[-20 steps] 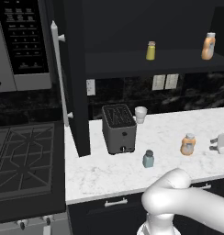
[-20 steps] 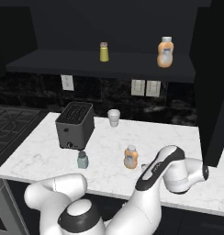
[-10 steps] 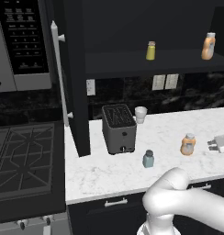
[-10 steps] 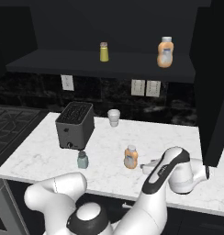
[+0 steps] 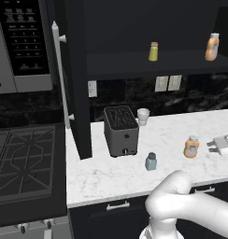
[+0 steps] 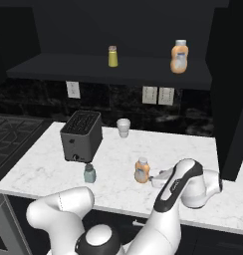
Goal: Put the shaker and condiment bottle from the counter next to their counterparts in the cabinet.
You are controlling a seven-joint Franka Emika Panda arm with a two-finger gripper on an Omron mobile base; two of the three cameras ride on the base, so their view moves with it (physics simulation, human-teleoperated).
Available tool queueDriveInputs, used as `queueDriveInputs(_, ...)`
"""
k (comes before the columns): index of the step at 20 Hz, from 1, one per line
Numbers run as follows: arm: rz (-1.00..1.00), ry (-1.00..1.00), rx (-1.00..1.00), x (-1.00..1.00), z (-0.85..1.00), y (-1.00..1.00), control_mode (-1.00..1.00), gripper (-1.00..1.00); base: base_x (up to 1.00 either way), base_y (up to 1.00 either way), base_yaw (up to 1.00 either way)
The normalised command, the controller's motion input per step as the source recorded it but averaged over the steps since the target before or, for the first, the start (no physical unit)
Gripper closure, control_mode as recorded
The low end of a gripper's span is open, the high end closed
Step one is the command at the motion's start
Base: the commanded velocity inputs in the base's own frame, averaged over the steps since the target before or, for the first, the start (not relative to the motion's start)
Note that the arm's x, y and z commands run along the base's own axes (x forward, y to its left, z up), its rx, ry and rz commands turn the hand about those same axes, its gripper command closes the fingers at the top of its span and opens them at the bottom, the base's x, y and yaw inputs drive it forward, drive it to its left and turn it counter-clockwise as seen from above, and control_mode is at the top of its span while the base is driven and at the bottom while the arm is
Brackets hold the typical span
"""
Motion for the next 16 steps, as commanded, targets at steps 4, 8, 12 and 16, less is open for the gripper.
queueDriveInputs(4,0.00,-0.01,0.00,0.00,0.00,0.21,-1.00,-1.00,0.00,0.00,0.00)
queueDriveInputs(8,0.00,-0.01,0.00,0.00,0.00,0.18,-1.00,-1.00,0.00,0.00,0.00)
queueDriveInputs(12,0.00,-0.02,0.00,0.07,0.00,0.10,-1.00,-1.00,0.00,0.00,0.00)
queueDriveInputs(16,0.00,-0.04,0.00,0.10,0.00,0.10,-1.00,-1.00,0.00,0.00,0.00)
